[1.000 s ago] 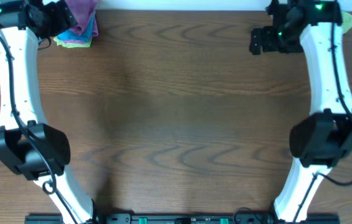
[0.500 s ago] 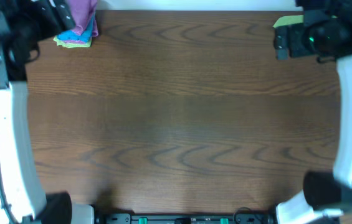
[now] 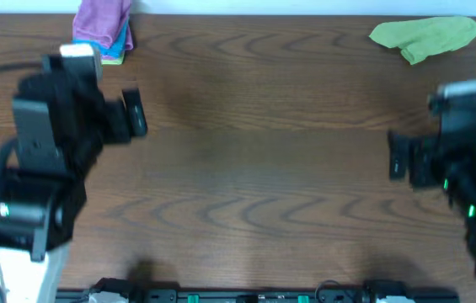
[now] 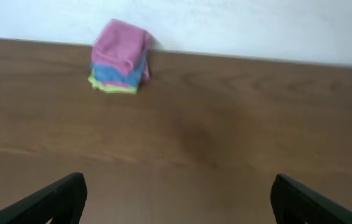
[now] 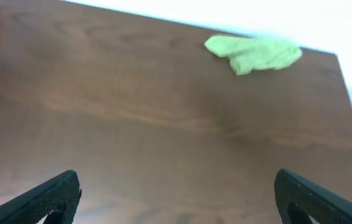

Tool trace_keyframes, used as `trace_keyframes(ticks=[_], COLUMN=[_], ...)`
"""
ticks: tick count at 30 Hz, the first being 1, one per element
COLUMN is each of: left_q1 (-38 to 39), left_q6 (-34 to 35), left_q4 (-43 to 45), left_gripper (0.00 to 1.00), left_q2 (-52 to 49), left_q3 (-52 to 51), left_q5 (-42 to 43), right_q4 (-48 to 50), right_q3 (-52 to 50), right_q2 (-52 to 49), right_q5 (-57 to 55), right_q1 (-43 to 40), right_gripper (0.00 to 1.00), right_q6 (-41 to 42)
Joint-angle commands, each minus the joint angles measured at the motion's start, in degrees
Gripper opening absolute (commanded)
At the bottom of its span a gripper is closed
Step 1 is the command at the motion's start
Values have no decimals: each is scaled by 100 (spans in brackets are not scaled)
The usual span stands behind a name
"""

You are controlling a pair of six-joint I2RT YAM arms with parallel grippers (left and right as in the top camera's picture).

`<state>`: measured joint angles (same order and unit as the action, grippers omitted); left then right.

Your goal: Fold the cloth

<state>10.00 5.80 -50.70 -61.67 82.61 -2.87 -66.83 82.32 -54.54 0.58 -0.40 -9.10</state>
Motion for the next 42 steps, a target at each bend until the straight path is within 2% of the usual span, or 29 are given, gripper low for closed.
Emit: trace_keyframes(ticks=[1,5,11,17,24,29,35,38,42], left_q1=[267,634,695,695,693,691,656,341,-173], left_q6=[157,289,817,1799,1869,1307,28,-610,-758], left_q4=[74,387,426,420,251,92,175,645,1563], left_gripper=[95,95,95,95,95,95,95,95,95], left_q2=[332,831,925,925,922,922,964,1263,1862], left_q3=[-669,-1333,-1342,-1342,-1342,-1344,-1648,-2227,-3285], left_q5=[-114,-114,2,15,-42,-474,-444,61,525], right_q4=[22,133,-249,-369,-369,-369,-369,-369,-369], right_q3=[-708,-1261,-1281,-1281,-1281,-1281,-1281,-1281,-1281], right_q2=[483,964,979,979,979,979,979,979,979], right_q5=[98,188,181,181,181,181,181,181,181], right_q1=[11,11,11,11,11,11,11,11,11], right_gripper=[99,99,99,99,99,99,99,99,99], right_q6=[76,243,476,476,476,476,476,476,476])
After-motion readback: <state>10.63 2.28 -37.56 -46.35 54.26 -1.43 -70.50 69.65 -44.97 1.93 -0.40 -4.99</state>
